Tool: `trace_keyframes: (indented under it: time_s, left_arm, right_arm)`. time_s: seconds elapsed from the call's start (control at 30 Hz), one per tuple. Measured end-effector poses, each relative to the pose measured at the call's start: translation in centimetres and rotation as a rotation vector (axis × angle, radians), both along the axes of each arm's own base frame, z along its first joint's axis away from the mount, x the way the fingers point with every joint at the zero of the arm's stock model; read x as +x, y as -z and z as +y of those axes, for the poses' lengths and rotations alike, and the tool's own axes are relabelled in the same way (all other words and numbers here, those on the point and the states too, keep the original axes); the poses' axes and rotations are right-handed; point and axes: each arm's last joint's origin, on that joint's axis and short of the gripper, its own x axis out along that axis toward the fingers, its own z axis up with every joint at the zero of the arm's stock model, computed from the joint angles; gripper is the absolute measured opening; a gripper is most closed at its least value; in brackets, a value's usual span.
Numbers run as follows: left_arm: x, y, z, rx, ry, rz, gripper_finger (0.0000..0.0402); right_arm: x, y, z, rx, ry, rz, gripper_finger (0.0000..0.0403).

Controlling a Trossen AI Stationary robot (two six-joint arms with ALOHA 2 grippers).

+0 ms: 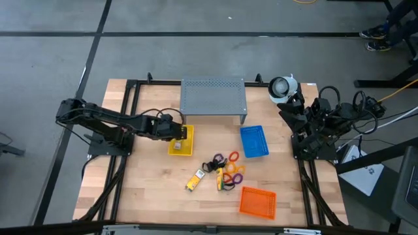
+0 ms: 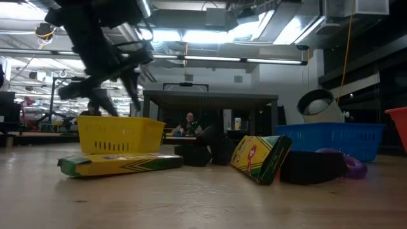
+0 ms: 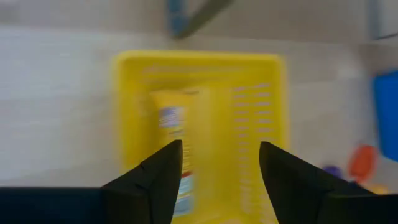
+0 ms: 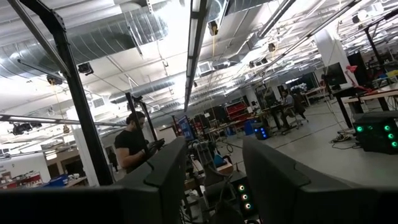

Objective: Pick & Place Office Desk Supplies
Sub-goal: Put the yellow box of crayons into the yellow bin

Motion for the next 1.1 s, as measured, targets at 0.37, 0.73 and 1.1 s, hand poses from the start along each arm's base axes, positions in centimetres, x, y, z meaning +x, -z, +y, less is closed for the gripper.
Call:
trace_keyframes:
  time_s: [0.37,0.73,1.1]
  left_arm:
    - [4.9,-6.2,-4.2,0.137,0.34,-0.336,0.0201]
    - [11.6,-6.4,-12.4,0.061,0.55,0.09,0.0201]
    - [15.6,-2.5,-16.9,-0.078,0.423,0.376,0.0201]
  right_arm:
    - [0.0,0.0,0.0,-0.001,0.0,0.001,0.016]
    - [0.1,0.1,0.0,-0.005,0.0,0.009,0.016]
    - [0.2,0.4,0.2,-0.002,-0.034,0.031,0.016]
